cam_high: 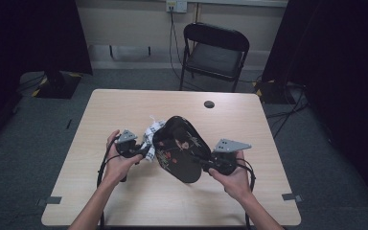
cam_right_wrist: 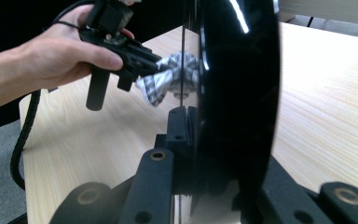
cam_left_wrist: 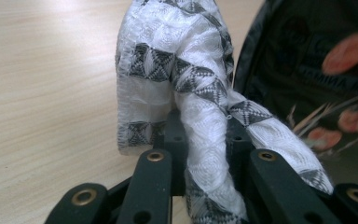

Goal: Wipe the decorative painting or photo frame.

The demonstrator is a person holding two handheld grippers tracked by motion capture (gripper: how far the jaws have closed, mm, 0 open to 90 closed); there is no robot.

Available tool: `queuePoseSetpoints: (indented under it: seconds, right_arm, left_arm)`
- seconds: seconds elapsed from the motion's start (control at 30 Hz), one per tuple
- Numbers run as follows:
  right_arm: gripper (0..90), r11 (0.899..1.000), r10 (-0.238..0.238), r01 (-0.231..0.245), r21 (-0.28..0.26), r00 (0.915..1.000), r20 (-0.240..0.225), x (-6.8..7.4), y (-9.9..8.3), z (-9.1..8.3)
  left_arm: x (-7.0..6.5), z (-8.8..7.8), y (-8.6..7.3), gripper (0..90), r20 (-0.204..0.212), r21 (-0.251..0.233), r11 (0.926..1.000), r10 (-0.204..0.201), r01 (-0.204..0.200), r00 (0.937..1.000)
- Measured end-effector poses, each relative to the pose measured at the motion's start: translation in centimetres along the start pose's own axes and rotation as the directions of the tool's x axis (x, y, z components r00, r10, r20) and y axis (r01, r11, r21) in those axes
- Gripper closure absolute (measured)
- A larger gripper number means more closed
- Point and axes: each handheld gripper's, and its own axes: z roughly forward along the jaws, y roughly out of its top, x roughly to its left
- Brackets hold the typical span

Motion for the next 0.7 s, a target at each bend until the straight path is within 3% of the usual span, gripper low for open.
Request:
queuePoseSetpoints:
  seconds: [0.07,0.27,0.37,0.57,0.7]
  right_arm:
    - [80.8,1.000,-0.001,0.001,0.000,1.0000,0.001,0.0,0.0,0.0]
    - [80.9,1.000,0.001,-0.001,-0.002,1.0000,-0.001,0.0,-0.1,0.0]
    - [81.0,1.000,0.000,0.000,-0.001,1.0000,0.000,0.0,-0.1,0.0]
    - [80.9,1.000,0.002,-0.002,0.000,1.0000,0.000,0.0,-0.1,0.0]
    - [80.9,1.000,0.000,0.000,0.001,1.0000,0.000,0.0,-0.1,0.0]
  left_arm:
    - [0.0,-0.2,0.2,76.9,0.000,-0.003,1.0000,-0.004,0.004,1.0000]
    - [0.3,-1.1,1.0,76.6,0.004,-0.076,0.9966,-0.031,0.032,0.9995]
    - [0.3,-0.9,0.7,76.7,0.006,-0.056,0.9982,-0.020,0.020,0.9998]
    - [0.1,0.3,-0.3,76.8,0.020,0.033,0.9995,0.000,-0.001,0.9998]
    - [0.0,0.5,-0.4,77.1,0.009,0.043,0.9990,0.015,-0.015,0.9998]
